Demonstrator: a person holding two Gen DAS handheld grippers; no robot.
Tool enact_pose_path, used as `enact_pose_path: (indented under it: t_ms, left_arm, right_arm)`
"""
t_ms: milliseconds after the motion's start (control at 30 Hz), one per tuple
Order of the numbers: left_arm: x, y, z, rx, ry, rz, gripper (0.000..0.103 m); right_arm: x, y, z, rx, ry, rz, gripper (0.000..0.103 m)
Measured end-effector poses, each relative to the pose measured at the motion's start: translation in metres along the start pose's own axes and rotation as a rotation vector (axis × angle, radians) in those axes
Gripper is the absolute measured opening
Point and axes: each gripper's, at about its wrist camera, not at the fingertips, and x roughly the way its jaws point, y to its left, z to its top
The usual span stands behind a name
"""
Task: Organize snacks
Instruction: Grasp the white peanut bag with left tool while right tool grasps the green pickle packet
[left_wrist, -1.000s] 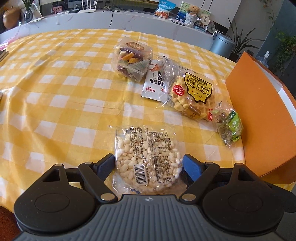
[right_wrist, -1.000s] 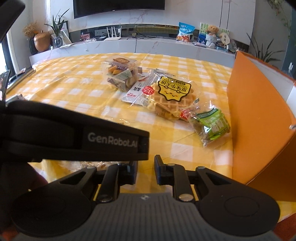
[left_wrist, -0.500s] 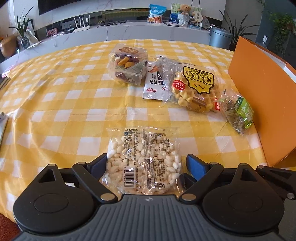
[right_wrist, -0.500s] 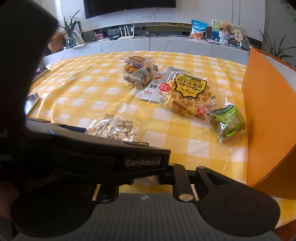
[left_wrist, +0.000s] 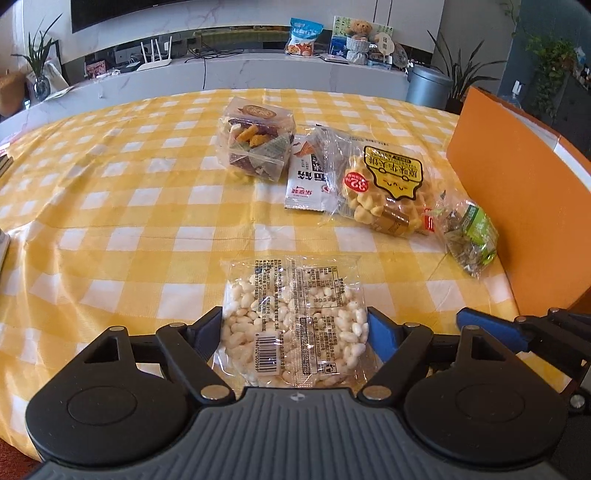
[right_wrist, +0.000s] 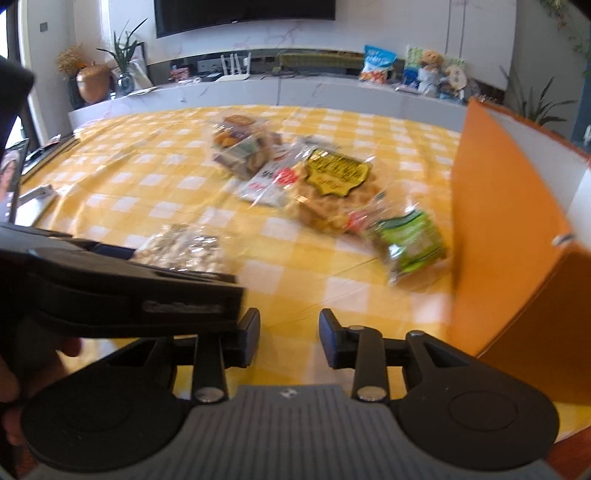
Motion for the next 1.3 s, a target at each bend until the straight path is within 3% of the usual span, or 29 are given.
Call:
enact_pose_path:
  t_ms: [200, 367, 600, 933, 1000, 1167, 1300]
  left_arm:
    - [-0.002, 0.0, 0.01, 0.004, -0.028, -0.002, 0.092]
    - [-0.001, -0.001, 0.021, 0.013, -0.043, -0.012, 0.092]
    - [0.003, -0.001, 0.034, 0.028, -0.047, -0.018, 0.092]
    - [0.009, -0.001, 0.044, 0.042, -0.056, -0.02, 0.092]
    - [0.01, 0.0, 0.044, 0.038, -0.05, -0.023, 0.092]
    - [0.012, 0.0, 0.043, 0.037, -0.041, -0.028, 0.092]
    - [0.011, -0.001, 0.042, 0.037, -0.038, -0.028, 0.092]
  right_arm:
    - [0.0, 0.0, 0.014, -0.112, -0.04, -0.131, 0.043]
    - [0.007, 0.005, 0.026, -0.237, -0.077, -0.219, 0.064]
    - [0.03, -0.001, 0.044, -0.296, -0.036, -0.302, 0.064]
    - [0.057, -0.008, 0.058, -0.323, -0.013, -0.34, 0.064]
    - [0.061, -0.009, 0.058, -0.323, -0.003, -0.335, 0.06]
    - [0.065, -0.006, 0.056, -0.33, 0.004, -0.322, 0.031]
    - [0.065, -0.003, 0.054, -0.347, -0.001, -0.32, 0.025]
